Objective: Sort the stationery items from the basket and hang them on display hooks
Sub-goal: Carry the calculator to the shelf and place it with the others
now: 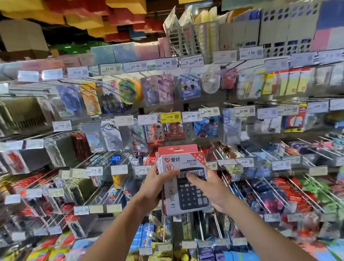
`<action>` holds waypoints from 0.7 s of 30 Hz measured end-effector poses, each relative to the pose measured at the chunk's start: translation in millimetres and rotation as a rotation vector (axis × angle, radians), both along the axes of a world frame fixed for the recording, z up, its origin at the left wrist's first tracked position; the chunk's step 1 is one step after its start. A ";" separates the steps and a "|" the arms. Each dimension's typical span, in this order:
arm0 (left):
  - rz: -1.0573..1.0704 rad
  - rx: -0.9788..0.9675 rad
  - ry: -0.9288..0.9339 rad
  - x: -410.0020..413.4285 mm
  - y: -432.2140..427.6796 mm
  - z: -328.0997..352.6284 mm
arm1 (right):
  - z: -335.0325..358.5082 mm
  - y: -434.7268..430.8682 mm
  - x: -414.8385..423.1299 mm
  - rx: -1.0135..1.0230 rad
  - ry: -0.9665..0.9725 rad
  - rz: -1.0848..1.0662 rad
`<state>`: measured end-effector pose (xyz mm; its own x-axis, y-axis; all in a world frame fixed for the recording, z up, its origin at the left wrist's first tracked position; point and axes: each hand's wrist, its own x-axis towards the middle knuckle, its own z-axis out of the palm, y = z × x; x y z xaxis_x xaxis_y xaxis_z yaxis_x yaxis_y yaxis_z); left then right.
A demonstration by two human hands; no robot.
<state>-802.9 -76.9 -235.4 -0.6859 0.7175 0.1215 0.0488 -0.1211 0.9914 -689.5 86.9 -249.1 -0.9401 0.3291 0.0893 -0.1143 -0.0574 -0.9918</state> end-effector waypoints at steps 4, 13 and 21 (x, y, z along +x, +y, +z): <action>-0.020 0.016 -0.016 -37.0 14.2 0.8 | -3.8 10.6 -26.4 -0.040 0.008 -0.090; -0.044 -0.097 0.088 -67.1 70.0 -13.1 | -33.2 62.8 -41.5 -0.210 -0.020 -0.268; -0.051 -0.094 0.046 -52.3 197.9 -31.6 | -52.3 164.7 -1.3 -0.378 -0.042 -0.475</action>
